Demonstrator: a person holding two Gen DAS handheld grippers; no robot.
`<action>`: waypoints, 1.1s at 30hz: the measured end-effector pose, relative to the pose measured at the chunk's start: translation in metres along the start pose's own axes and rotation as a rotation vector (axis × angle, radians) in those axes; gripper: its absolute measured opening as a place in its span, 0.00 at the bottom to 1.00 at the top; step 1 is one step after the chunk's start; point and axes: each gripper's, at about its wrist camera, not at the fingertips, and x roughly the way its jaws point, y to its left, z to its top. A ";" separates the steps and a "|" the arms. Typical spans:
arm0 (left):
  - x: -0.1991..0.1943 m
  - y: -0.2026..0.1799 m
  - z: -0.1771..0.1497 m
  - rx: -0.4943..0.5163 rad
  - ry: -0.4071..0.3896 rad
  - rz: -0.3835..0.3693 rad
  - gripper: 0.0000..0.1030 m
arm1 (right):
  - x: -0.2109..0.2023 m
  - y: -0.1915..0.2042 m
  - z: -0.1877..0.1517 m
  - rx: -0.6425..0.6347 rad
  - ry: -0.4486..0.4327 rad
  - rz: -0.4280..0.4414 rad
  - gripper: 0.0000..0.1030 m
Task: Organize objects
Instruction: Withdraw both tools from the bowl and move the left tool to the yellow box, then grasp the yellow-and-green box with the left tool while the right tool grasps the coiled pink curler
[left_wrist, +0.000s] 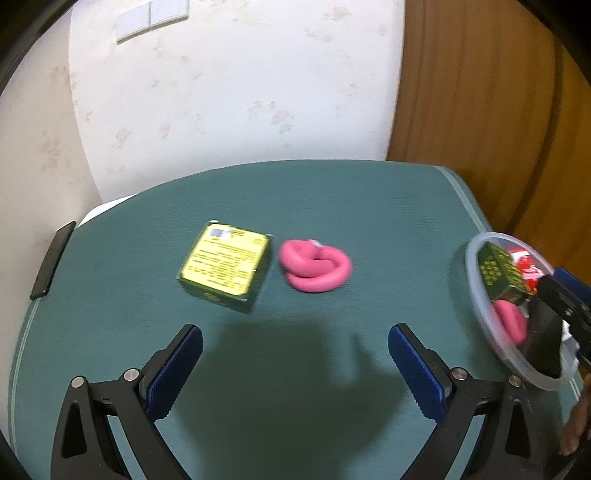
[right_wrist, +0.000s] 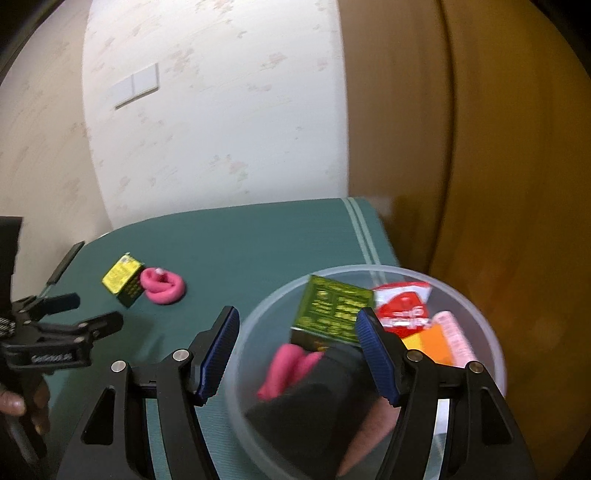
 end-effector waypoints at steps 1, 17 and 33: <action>0.003 0.005 0.001 0.000 0.004 0.013 0.99 | 0.002 0.003 0.001 0.003 0.010 0.019 0.65; 0.046 0.056 0.019 -0.042 0.063 0.077 0.99 | 0.065 0.069 0.009 -0.058 0.179 0.180 0.66; 0.078 0.069 0.019 -0.019 0.085 0.019 0.77 | 0.111 0.091 0.009 -0.069 0.242 0.182 0.66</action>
